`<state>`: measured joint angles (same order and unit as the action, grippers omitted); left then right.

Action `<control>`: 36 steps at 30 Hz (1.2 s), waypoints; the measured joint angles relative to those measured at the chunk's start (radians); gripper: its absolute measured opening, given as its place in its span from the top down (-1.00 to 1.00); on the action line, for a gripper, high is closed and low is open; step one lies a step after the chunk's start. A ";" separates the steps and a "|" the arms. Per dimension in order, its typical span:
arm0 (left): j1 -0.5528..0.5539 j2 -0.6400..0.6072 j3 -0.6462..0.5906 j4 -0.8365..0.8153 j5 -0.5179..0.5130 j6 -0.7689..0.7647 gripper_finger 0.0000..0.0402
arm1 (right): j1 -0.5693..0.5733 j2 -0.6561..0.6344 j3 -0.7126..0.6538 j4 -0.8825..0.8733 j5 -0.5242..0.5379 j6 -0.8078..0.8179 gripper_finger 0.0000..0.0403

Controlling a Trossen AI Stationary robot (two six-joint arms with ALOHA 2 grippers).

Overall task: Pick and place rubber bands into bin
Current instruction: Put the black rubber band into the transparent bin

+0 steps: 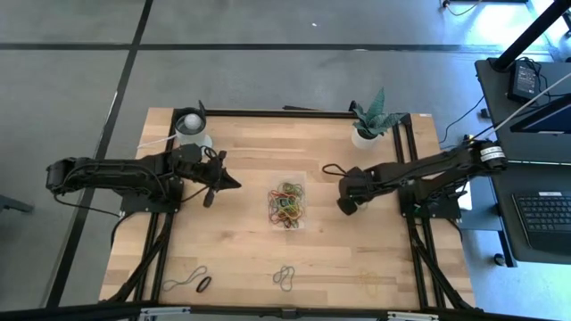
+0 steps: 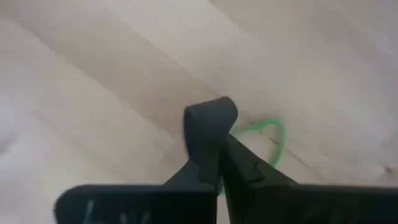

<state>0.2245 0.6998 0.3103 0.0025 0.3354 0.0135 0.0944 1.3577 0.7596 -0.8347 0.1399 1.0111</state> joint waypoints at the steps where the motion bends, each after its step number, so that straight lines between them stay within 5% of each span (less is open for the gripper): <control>1: 0.000 0.000 0.000 0.000 0.000 0.000 0.99 | 0.000 -0.002 0.028 -0.017 0.010 -0.005 0.98; 8: 0.000 0.000 0.000 0.000 -0.012 0.000 0.99 | 0.000 -0.001 0.263 -0.095 0.122 -0.073 0.98; 13: 0.000 0.000 0.000 -0.002 -0.019 0.029 0.99 | -0.006 0.041 0.421 0.018 0.181 -0.221 0.99; 26: 0.000 0.000 0.000 0.000 -0.020 0.095 0.99 | -0.067 0.496 0.846 0.074 0.119 -0.460 0.98; 36: 0.000 0.000 0.000 -0.003 -0.020 0.025 0.99 | -0.068 0.670 0.921 0.039 0.031 -0.477 0.94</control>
<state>0.2245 0.7002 0.3107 -0.0009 0.3157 0.0384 0.0265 2.0277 1.6802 -0.7959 0.1705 0.5341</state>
